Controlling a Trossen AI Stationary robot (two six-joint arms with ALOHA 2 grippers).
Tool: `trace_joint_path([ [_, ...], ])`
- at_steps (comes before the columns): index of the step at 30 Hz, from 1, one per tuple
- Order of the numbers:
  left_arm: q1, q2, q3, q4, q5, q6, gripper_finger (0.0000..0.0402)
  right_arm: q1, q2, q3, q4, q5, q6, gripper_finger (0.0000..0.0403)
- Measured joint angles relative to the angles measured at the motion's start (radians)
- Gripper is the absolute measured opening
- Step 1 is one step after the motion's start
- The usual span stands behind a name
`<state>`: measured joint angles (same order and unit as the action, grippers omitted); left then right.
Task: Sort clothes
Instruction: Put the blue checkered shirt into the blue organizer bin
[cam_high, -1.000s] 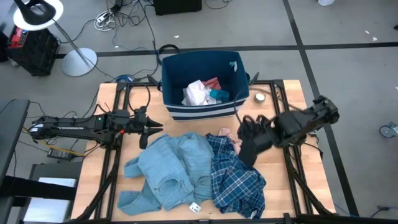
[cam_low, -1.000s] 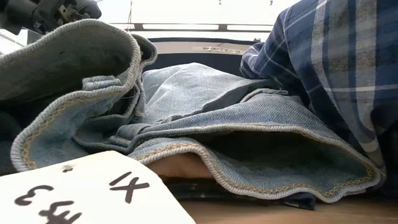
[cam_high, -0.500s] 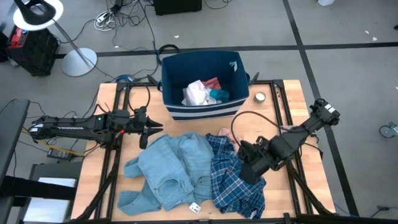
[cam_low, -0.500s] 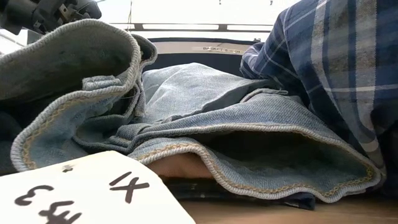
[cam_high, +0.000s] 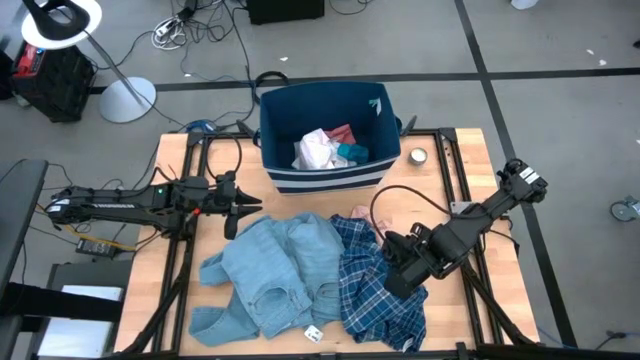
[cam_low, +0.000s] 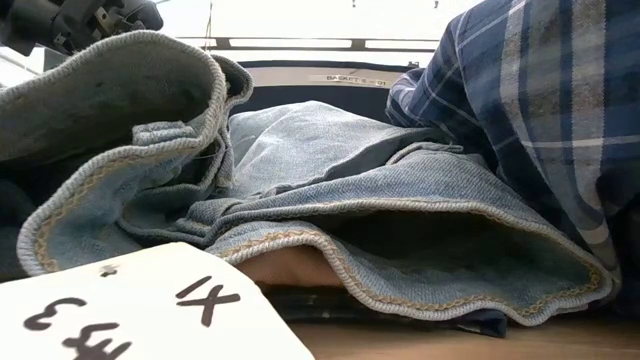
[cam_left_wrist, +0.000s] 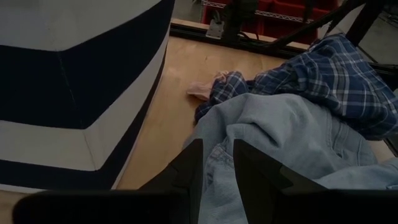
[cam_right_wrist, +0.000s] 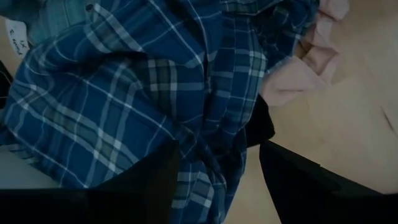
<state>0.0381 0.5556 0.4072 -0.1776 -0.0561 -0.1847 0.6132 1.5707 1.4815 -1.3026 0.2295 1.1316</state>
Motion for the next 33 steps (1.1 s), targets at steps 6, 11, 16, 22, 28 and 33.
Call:
trace_joint_path([
  [6,0.0,0.0,0.0,-0.002,0.0,0.045,0.0095,0.0,0.0,-0.025,0.07,-0.003,-0.013,0.022],
  [11,0.0,0.0,0.0,-0.002,0.0,0.044,0.0095,0.0,0.0,-0.061,0.119,-0.014,-0.016,0.022],
  [16,0.0,0.0,0.0,-0.001,0.0,0.045,0.0095,0.0,0.0,-0.104,0.174,-0.026,-0.018,0.0219],
  [22,0.0,0.0,0.0,-0.002,0.0,0.047,0.0095,0.0,0.0,-0.21,0.373,-0.141,-0.055,0.0219],
  [28,0.0,0.0,0.0,-0.001,0.0,0.047,0.0095,0.0,0.0,-0.343,0.507,-0.178,-0.056,0.0219],
  [33,0.0,0.0,0.0,0.0,0.0,0.048,0.0095,-0.005,0.0,-0.433,0.539,-0.164,-0.036,0.0216],
])
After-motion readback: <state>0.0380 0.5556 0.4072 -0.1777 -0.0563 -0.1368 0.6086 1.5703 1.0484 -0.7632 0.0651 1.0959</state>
